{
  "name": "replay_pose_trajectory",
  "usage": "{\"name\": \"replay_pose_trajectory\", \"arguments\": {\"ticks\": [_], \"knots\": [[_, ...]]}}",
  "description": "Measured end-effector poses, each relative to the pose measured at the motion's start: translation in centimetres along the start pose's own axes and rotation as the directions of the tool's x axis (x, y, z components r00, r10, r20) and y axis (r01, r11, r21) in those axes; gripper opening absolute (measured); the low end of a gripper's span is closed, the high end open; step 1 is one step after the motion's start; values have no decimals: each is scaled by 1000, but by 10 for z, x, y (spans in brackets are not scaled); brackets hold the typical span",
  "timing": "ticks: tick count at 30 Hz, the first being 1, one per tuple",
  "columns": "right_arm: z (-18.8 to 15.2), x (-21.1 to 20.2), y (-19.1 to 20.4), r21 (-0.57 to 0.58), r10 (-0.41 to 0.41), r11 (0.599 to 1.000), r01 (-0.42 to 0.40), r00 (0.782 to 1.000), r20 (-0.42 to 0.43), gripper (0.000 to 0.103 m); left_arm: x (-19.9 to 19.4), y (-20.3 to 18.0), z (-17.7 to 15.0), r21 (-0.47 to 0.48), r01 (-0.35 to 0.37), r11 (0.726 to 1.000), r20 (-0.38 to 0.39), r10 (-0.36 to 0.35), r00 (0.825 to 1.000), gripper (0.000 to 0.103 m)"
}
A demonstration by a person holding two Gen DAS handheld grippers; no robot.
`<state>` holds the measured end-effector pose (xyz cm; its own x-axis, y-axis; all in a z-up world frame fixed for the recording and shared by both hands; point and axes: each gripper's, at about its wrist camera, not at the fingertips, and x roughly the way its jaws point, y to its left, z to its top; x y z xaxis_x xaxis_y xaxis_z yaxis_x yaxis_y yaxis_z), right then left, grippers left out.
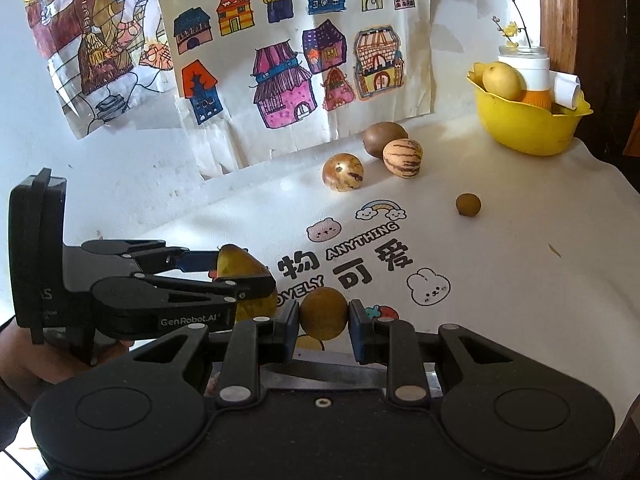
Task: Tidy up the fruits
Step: 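Carry the yellow pear and small brown fruit over the metal tray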
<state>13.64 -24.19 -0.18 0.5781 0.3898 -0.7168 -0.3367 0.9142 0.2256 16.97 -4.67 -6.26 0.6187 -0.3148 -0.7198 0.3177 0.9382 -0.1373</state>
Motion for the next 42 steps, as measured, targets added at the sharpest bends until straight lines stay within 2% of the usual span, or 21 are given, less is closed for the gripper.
{"name": "replay_pose_trajectory", "arguments": {"ticks": [3,5,7,10,14,17,21,26,33,42], "knots": [[2,1,-1,3,2,1000,-2,1000,1,28,4,5,1,-45,25,999,-8,-26,1000,58],[2,1,-2,5,1,1000,-1,1000,3,28,13,10,-1,-103,72,992,-49,-78,996,58],[3,0,-3,6,-1,1000,1,1000,6,28,20,10,-6,-113,77,991,-70,-85,994,58],[3,0,-5,4,-5,1000,5,1000,5,28,24,8,-10,-114,79,990,-69,-88,994,43],[1,1,-7,10,-8,1000,8,1000,3,28,28,6,-3,-96,66,993,-70,-73,995,41],[-1,1,-8,17,-3,1000,3,1000,6,28,34,2,1,-64,25,998,-97,-31,995,47],[-2,4,-11,24,0,1000,0,1000,1,28,41,-3,7,-26,-16,1000,-77,14,997,58],[-2,7,-15,27,2,1000,-2,1000,-1,28,51,-1,17,-22,-26,999,-77,24,997,62],[-2,7,-17,28,0,1000,0,1000,9,28,52,2,15,-28,-13,1000,-43,12,999,58],[-2,-4,-7,11,0,1000,-1,999,38,28,8,3,12,-20,-5,1000,21,5,1000,58]]}}
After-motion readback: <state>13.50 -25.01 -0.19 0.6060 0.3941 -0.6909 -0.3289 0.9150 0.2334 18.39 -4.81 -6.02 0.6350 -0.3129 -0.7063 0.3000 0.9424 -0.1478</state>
